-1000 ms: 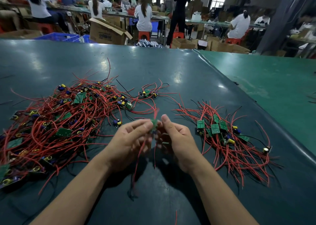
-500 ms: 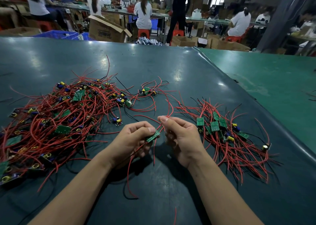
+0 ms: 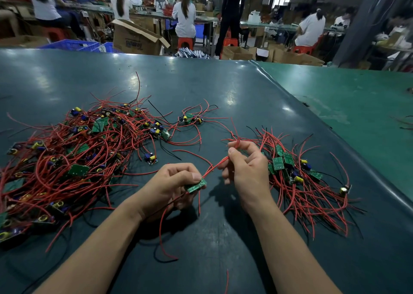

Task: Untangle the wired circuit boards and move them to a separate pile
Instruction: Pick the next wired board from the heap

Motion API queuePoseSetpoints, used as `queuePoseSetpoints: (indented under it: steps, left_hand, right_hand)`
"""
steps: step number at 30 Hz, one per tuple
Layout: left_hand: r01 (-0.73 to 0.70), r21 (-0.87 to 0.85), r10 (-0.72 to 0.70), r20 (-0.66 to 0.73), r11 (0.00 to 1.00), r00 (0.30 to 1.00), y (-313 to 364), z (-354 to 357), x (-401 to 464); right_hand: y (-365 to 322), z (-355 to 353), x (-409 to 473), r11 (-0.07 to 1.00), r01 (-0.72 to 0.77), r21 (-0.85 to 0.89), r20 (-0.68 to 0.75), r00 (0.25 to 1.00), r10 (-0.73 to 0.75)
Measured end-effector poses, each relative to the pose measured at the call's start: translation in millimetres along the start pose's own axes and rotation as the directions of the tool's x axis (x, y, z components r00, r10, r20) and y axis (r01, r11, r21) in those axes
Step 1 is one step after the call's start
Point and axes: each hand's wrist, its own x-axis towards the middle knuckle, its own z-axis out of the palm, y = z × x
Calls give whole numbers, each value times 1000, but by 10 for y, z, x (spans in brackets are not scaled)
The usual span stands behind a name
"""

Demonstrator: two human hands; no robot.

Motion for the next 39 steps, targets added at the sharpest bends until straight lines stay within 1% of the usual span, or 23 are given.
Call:
queuePoseSetpoints:
  steps: [1, 4, 5, 6, 7, 8, 9, 10, 11, 12, 15, 17, 22, 24, 25, 26, 27, 29, 30, 32, 34, 36, 39]
  left_hand:
    - [-4, 13, 4, 3, 1000, 1000, -3, 5, 1]
    - [-2, 53, 2, -1, 999, 1000, -7, 17, 4]
    - [0, 58, 1, -8, 998, 1000, -10, 16, 6]
    - [2, 59, -1, -14, 998, 1000, -11, 12, 8]
    - [1, 58, 0, -16, 998, 1000, -10, 9, 9]
    - [0, 55, 1, -17, 999, 1000, -9, 6, 13]
    - [-2, 47, 2, -17, 999, 1000, -10, 2, 17]
    - [-3, 35, 4, -17, 999, 1000, -10, -6, 22]
    - [-3, 20, 3, -17, 1000, 1000, -12, -11, 25]
    - [-1, 2, 1, -17, 1000, 1000, -12, -15, 28]
    - [3, -21, -3, -21, 1000, 1000, -14, -16, 25]
    - [-1, -9, 0, -21, 1000, 1000, -16, -14, 18]
    - [3, -12, -4, -28, 1000, 1000, -12, -9, 20]
    - [8, -13, -8, -25, 1000, 1000, -15, -9, 24]
    - [11, -9, -11, -25, 1000, 1000, -16, -8, 23]
    - [13, -4, -13, -25, 1000, 1000, -17, -9, 20]
    - [14, 0, -14, -23, 1000, 1000, -17, -7, 16]
    - [17, 3, -17, -12, 1000, 1000, -14, -8, 8]
    - [18, 5, -18, -6, 1000, 1000, -9, -10, 2]
    - [17, 15, -17, 8, 1000, 1000, -7, -16, -1]
    - [11, 29, -11, 19, 1000, 1000, -14, -21, 4]
    - [4, 21, -5, 14, 1000, 1000, -24, -26, 11]
    - [1, -3, -1, -30, 1000, 1000, -37, -40, 21]
  right_hand:
    - [11, -5, -1, 998, 23, -51, -20, 1000, -24]
    - [47, 6, -28, 943, 106, -315, -74, 988, -136]
    - [42, 22, -42, 937, 103, -333, -74, 988, -135]
    - [29, 24, -41, 959, 62, -276, -76, 993, -86]
    - [-6, 17, -27, 991, -33, -131, -78, 997, 23]
    - [-51, 4, -13, 981, -174, 83, -45, 983, 178]
    - [-88, -21, 5, 894, -332, 300, 42, 941, 335]
    - [-118, -59, 21, 775, -445, 449, 139, 892, 431]
    - [-135, -95, 30, 690, -498, 525, 205, 861, 466]
    - [-147, -119, 30, 640, -516, 569, 245, 850, 467]
    - [-178, -126, 29, 541, -495, 680, 285, 859, 426]
    - [-198, -124, 37, 515, -478, 712, 289, 867, 405]
    - [-215, -119, 46, 523, -482, 703, 278, 863, 422]
    - [-212, -124, 41, 542, -468, 699, 254, 870, 423]
    - [-204, -123, 39, 573, -441, 691, 222, 883, 413]
    - [-193, -116, 38, 629, -399, 667, 175, 905, 388]
    - [-179, -100, 39, 713, -331, 618, 113, 935, 336]
    - [-145, -51, 36, 873, -155, 463, -15, 983, 183]
    - [-123, -28, 35, 915, -78, 396, -65, 992, 112]
    - [-101, -8, 27, 937, 3, 350, -156, 986, 55]
    - [-85, -28, 35, 934, 34, 355, -212, 976, 45]
    - [-76, -51, 42, 936, 51, 347, -229, 973, 32]
    - [-56, -59, 61, 928, 33, 372, -231, 971, 58]
